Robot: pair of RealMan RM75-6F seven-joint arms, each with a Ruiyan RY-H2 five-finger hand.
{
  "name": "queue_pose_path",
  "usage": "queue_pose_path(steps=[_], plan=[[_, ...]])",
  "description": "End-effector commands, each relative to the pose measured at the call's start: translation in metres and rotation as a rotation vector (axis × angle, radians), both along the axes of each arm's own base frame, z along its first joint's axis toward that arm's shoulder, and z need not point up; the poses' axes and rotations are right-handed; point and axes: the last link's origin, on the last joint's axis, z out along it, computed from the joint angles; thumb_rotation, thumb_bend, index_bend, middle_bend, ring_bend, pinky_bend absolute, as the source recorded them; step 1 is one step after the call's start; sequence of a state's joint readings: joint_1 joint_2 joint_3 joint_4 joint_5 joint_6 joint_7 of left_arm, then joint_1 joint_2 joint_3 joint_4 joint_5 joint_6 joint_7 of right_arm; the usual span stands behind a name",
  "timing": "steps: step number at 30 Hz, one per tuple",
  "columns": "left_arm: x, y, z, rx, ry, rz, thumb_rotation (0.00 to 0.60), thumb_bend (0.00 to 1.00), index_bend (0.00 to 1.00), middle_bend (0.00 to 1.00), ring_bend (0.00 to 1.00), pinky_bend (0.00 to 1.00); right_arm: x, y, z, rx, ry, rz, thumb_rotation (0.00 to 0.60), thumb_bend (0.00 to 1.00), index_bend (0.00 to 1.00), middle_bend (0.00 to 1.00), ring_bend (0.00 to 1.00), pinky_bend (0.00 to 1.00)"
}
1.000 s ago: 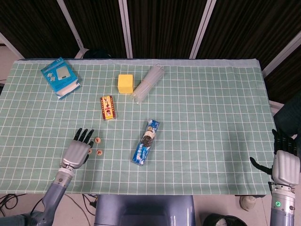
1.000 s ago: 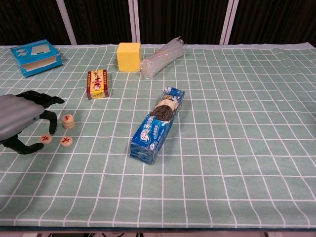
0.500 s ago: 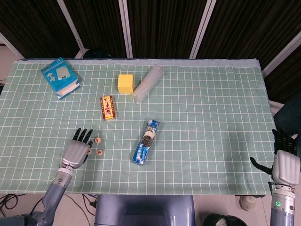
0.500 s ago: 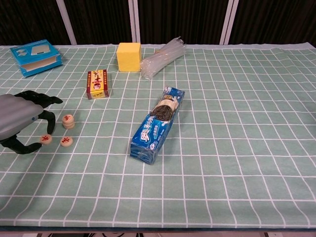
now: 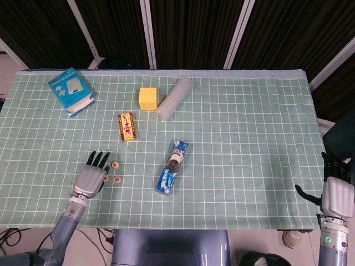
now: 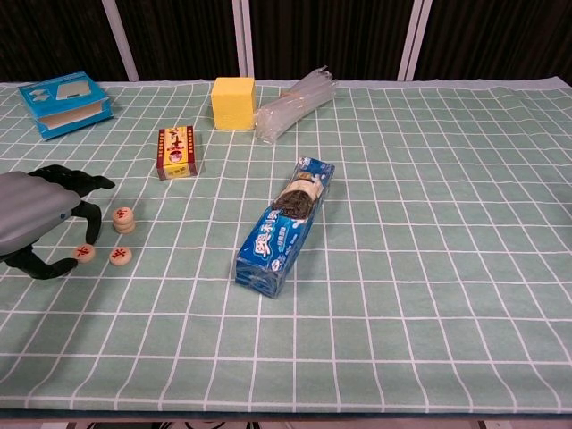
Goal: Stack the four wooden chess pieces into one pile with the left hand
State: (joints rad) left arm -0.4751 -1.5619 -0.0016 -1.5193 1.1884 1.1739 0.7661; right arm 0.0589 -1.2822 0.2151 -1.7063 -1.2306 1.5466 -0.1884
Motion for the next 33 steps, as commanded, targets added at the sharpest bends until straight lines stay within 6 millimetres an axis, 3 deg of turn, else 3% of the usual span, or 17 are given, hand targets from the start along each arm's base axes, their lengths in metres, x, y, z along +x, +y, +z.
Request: queue_pose_path(steps=[1, 16, 28, 33], plan=[[0.000, 0.000, 0.000, 0.000, 0.000, 0.001, 0.600, 0.33, 0.47, 0.02, 0.00, 0.00, 0.000, 0.000, 0.000, -0.001, -0.001, 0.000, 0.600, 0.23, 0.00, 0.01, 0.00, 0.00], [0.000, -0.001, -0.003, -0.009, 0.012, 0.004, 0.600, 0.33, 0.44, 0.02, 0.00, 0.00, 0.000, 0.000, 0.000, -0.001, -0.003, -0.004, 0.600, 0.23, 0.00, 0.01, 0.00, 0.00], [0.001, -0.001, -0.001, -0.002, 0.007, 0.001, 0.600, 0.35, 0.49, 0.03, 0.00, 0.00, 0.000, 0.000, 0.000, -0.003, -0.007, -0.004, 0.600, 0.23, 0.00, 0.01, 0.00, 0.00], [0.004, 0.001, 0.008, 0.022, -0.016, -0.006, 0.600, 0.35, 0.49, 0.03, 0.00, 0.00, 0.000, 0.000, 0.001, -0.004, -0.006, -0.004, 0.600, 0.23, 0.00, 0.01, 0.00, 0.00]])
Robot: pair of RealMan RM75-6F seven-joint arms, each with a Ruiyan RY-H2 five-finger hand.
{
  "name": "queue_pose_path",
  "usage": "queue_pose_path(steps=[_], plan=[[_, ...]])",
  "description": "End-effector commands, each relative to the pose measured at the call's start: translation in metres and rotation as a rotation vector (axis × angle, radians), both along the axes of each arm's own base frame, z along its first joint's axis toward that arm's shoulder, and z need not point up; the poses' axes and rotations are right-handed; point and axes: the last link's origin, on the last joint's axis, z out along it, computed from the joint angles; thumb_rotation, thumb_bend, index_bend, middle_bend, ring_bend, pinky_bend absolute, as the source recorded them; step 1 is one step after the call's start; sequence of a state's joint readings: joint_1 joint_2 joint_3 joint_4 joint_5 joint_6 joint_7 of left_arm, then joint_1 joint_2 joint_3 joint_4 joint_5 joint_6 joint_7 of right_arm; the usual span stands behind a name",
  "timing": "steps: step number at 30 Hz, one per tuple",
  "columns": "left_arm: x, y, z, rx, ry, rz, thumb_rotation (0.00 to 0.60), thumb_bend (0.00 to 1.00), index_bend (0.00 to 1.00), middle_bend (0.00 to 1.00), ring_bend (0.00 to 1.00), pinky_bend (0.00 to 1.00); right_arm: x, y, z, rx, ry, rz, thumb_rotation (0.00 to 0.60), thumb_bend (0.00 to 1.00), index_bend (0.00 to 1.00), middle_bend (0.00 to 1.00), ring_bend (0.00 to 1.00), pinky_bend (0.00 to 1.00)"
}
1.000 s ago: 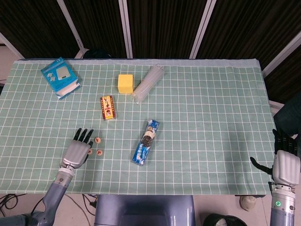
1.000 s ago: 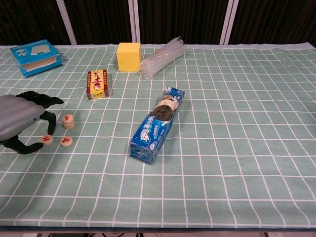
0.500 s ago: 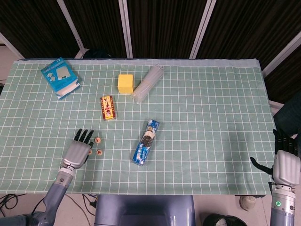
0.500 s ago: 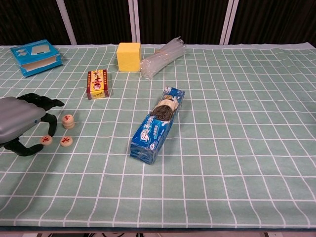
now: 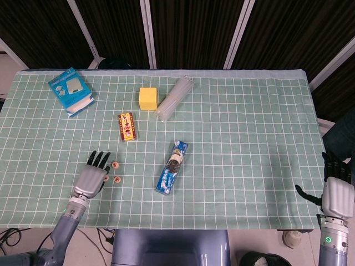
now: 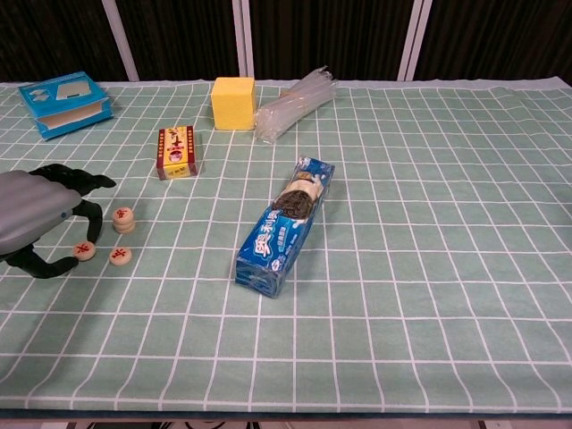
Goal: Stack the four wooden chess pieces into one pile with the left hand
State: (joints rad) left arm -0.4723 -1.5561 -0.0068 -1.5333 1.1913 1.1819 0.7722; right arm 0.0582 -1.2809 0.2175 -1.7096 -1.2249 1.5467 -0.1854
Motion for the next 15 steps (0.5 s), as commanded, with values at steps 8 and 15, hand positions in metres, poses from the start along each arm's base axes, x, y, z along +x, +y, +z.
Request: queue_pose_path(steps=[8, 15], plan=[[0.018, 0.018, 0.032, 0.079, -0.073, -0.032, 0.600, 0.35, 0.49, 0.03, 0.00, 0.00, 0.000, 0.000, 0.000, 0.001, -0.001, -0.001, 0.600, 0.23, 0.00, 0.01, 0.00, 0.00], [0.039, 0.039, 0.033, 0.082, -0.083, -0.034, 0.600, 0.35, 0.49, 0.03, 0.00, 0.00, 0.001, 0.000, -0.001, 0.001, 0.006, 0.000, 0.600, 0.23, 0.00, 0.01, 0.00, 0.00]])
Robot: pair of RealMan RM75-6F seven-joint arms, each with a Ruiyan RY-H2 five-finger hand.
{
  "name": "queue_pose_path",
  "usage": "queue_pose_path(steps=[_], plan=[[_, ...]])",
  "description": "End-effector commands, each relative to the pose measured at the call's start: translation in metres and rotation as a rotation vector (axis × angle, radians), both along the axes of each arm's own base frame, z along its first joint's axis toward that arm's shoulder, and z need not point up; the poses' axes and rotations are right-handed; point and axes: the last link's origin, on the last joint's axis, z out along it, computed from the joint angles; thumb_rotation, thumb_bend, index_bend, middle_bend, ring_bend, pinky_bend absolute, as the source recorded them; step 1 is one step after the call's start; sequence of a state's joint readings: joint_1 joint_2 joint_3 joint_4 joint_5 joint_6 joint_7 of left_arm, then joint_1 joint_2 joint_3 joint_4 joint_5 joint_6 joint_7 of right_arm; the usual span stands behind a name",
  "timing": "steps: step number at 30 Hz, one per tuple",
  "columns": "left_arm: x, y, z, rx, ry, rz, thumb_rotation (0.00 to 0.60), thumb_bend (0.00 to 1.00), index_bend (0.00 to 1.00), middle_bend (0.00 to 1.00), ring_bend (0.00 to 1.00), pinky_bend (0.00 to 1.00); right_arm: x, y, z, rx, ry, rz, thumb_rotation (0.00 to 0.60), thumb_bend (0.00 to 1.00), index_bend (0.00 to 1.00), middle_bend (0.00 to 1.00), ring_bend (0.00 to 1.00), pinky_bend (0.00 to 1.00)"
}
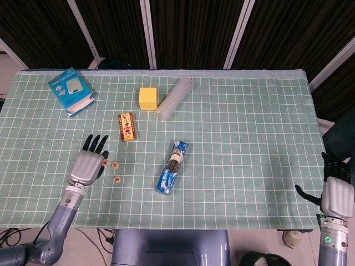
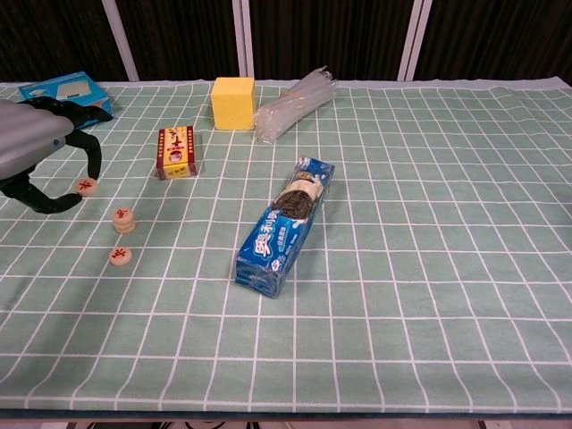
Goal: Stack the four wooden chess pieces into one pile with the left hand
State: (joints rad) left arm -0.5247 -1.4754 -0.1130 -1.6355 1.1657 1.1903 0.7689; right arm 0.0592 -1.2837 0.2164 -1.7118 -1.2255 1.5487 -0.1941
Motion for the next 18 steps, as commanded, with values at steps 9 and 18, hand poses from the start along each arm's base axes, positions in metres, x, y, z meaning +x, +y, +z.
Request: queue_pose_path(steps=[9, 18], plan=[[0.017, 0.013, -0.022, -0.042, 0.019, 0.015, 0.600, 0.35, 0.48, 0.03, 0.00, 0.00, -0.001, 0.000, 0.001, -0.004, 0.005, -0.002, 0.600, 0.23, 0.00, 0.01, 0.00, 0.00], [0.015, 0.012, -0.033, -0.054, 0.044, 0.024, 0.600, 0.35, 0.48, 0.03, 0.00, 0.00, -0.001, 0.000, 0.001, -0.004, 0.004, -0.004, 0.600, 0.23, 0.00, 0.01, 0.00, 0.00]])
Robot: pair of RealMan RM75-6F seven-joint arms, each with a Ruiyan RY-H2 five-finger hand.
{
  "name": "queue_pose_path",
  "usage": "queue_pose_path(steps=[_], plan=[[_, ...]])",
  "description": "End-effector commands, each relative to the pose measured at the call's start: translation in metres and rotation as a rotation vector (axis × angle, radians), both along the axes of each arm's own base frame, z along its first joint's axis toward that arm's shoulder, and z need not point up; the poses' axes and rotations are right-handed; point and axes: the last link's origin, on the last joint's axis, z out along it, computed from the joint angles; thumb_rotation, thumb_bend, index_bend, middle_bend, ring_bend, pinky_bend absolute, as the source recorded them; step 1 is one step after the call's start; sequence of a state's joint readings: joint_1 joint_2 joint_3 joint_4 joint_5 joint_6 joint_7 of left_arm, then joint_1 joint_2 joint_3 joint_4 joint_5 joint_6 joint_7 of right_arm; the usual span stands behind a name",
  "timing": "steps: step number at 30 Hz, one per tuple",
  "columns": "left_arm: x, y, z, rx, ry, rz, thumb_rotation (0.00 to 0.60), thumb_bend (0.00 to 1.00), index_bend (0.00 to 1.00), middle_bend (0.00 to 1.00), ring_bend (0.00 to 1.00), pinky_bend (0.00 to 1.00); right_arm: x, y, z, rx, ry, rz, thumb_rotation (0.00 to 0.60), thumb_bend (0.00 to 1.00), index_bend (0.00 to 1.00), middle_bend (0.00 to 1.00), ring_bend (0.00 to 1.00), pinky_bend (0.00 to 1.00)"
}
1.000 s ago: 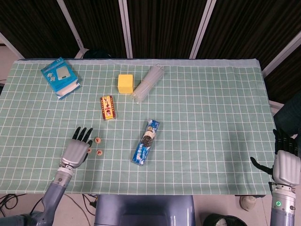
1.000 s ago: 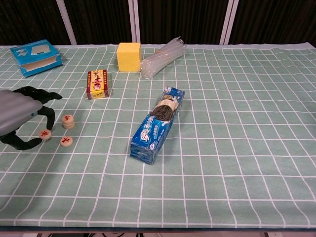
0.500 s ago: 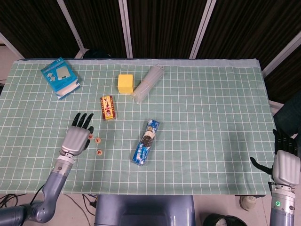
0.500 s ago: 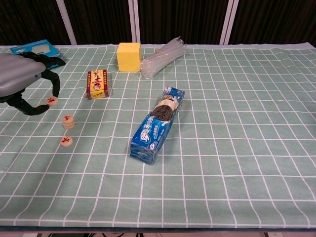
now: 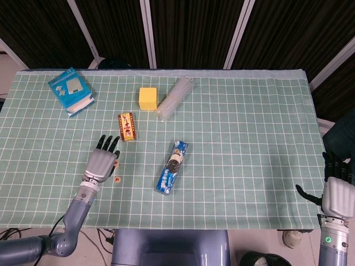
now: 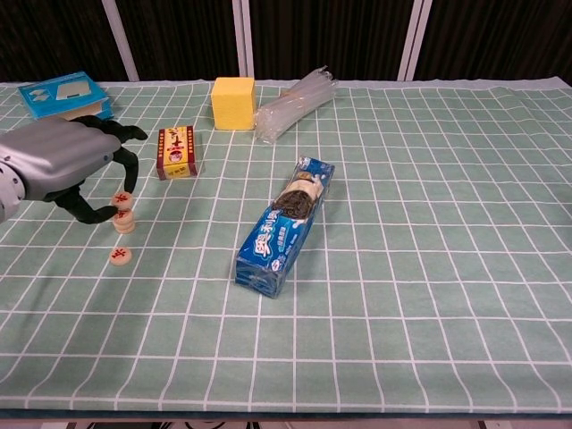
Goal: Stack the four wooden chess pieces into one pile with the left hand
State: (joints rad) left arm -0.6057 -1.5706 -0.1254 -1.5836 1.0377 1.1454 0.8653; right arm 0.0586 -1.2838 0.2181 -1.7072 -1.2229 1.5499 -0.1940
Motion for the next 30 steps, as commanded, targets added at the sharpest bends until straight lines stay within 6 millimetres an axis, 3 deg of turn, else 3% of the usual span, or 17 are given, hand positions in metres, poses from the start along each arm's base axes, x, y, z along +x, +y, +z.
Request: queue_pose_path(steps=[1, 30], plan=[[-0.0021, -0.0002, -0.0016, -0.001, 0.011, 0.006, 0.600, 0.35, 0.47, 0.03, 0.00, 0.00, 0.0000, 0.0000, -0.0001, 0.001, -0.001, 0.000, 0.600, 0.23, 0.00, 0.01, 0.00, 0.00], [-0.0049, -0.0029, -0.0040, 0.003, 0.032, 0.011, 0.600, 0.35, 0.46, 0.03, 0.00, 0.00, 0.0001, 0.0002, -0.0004, 0.000, 0.003, -0.001, 0.600, 0.23, 0.00, 0.01, 0.00, 0.00]])
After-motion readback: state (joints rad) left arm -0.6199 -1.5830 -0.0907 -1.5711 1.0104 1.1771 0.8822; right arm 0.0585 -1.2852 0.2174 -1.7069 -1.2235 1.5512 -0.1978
